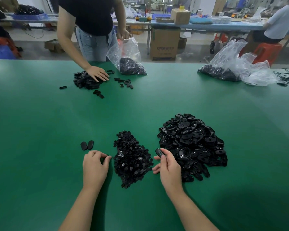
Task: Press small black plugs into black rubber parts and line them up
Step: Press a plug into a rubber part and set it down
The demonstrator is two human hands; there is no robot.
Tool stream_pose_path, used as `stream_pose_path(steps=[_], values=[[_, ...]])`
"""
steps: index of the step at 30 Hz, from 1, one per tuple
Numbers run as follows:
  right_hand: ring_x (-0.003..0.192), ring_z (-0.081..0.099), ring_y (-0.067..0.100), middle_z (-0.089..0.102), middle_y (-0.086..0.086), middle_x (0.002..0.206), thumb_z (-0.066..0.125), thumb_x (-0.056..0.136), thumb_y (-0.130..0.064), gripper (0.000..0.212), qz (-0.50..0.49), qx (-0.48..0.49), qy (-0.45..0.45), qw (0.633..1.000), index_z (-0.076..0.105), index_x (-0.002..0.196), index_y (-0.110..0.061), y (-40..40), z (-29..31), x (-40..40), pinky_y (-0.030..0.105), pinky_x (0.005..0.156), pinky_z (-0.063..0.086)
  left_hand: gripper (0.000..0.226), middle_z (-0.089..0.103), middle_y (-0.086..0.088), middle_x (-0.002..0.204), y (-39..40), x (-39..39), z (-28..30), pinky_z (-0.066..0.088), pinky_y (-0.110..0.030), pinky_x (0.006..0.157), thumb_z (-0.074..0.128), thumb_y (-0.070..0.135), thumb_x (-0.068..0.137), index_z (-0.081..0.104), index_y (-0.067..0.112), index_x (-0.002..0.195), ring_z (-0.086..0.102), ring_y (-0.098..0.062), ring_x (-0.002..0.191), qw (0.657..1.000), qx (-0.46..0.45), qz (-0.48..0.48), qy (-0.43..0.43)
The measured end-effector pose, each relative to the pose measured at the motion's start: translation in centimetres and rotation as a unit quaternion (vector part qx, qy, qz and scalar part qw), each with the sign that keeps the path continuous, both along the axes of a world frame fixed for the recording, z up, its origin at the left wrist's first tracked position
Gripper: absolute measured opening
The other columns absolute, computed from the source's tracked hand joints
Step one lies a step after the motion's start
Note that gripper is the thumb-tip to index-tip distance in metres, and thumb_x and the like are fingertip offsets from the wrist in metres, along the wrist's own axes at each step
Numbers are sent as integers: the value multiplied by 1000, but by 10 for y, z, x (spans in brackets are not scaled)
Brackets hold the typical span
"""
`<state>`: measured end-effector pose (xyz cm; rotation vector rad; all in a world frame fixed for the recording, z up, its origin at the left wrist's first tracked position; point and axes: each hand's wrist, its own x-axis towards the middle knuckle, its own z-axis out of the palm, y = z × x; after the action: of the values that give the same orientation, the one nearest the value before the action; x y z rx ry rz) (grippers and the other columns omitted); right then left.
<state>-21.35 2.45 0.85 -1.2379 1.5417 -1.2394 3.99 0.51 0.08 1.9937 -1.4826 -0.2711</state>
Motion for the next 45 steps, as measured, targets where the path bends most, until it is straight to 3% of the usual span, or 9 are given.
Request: stream_pose_path(steps=[4, 10, 15, 19, 25, 30, 38, 41, 45], values=[[67, 71, 18, 73, -5, 96, 42, 108, -16, 27, 0, 0, 4, 1000, 58, 124, -31, 0, 0, 0, 34, 65, 62, 12, 59, 5, 91, 1, -1, 4, 45, -38, 90, 73, 25, 90, 67, 18, 83, 51, -19, 97, 1000, -1, -16, 5], [66, 69, 15, 71, -5, 95, 42, 108, -14, 25, -2, 3, 9, 1000, 60, 121, -26, -2, 0, 1, 25, 61, 59, 16, 64, 16, 71, 10, -7, 14, 45, -17, 58, 71, 26, 92, 61, 32, 80, 60, -3, 69, 991, -43, -14, 122], [66, 69, 14, 70, -5, 93, 43, 108, -14, 26, 3, 7, 18, 1000, 60, 121, -27, -3, -1, 1, 24, 60, 58, 14, 67, 14, 77, 11, -37, 30, 47, -20, 62, 72, 25, 91, 65, 30, 80, 60, -4, 68, 968, -40, -26, 245], [64, 69, 14, 70, -5, 91, 43, 107, -14, 25, -3, 0, 17, 1000, 61, 120, -27, -4, -2, 1, 24, 58, 57, 15, 70, 3, 70, 6, -73, 48, 52, -21, 57, 70, 12, 91, 70, 26, 87, 63, -9, 59, 934, -40, -63, 349], [56, 66, 11, 71, -3, 86, 45, 106, -11, 25, -20, -6, 13, 1000, 63, 115, -25, -6, -5, 2, 22, 54, 55, 18, 68, -9, 73, 2, -111, 60, 54, -27, 53, 73, 0, 88, 66, 7, 103, 62, -16, 57, 843, 9, -91, 530], [57, 66, 12, 71, -2, 85, 45, 106, -10, 27, -21, -9, 11, 1000, 62, 114, -29, -6, -5, 2, 24, 55, 56, 9, 70, -6, 70, 1, -120, 58, 53, -25, 54, 73, 2, 88, 71, 8, 95, 60, -14, 56, 853, 27, -112, 509], [59, 65, 12, 69, -2, 84, 39, 108, -13, 29, -18, -6, 11, 1000, 64, 115, -26, -6, -6, 0, 24, 54, 55, 20, 69, 2, 62, -1, -123, 49, 48, -19, 53, 67, 7, 93, 78, 23, 92, 57, -9, 52, 899, 69, -112, 417], [57, 63, 10, 68, -1, 83, 38, 108, -12, 29, -20, -7, 19, 1000, 64, 117, -23, -6, -6, 1, 24, 54, 54, 15, 70, 3, 66, -2, -128, 48, 52, -24, 54, 68, 6, 92, 73, 18, 100, 60, -10, 53, 914, 77, -117, 381], [66, 66, 10, 71, -1, 86, 41, 108, -14, 27, -18, -2, 45, 999, 65, 119, -19, -6, -5, -1, 32, 62, 58, 12, 72, 4, 70, -4, -135, 49, 58, -30, 58, 70, 11, 90, 71, 22, 84, 65, -9, 55, 938, 89, -123, 312]])
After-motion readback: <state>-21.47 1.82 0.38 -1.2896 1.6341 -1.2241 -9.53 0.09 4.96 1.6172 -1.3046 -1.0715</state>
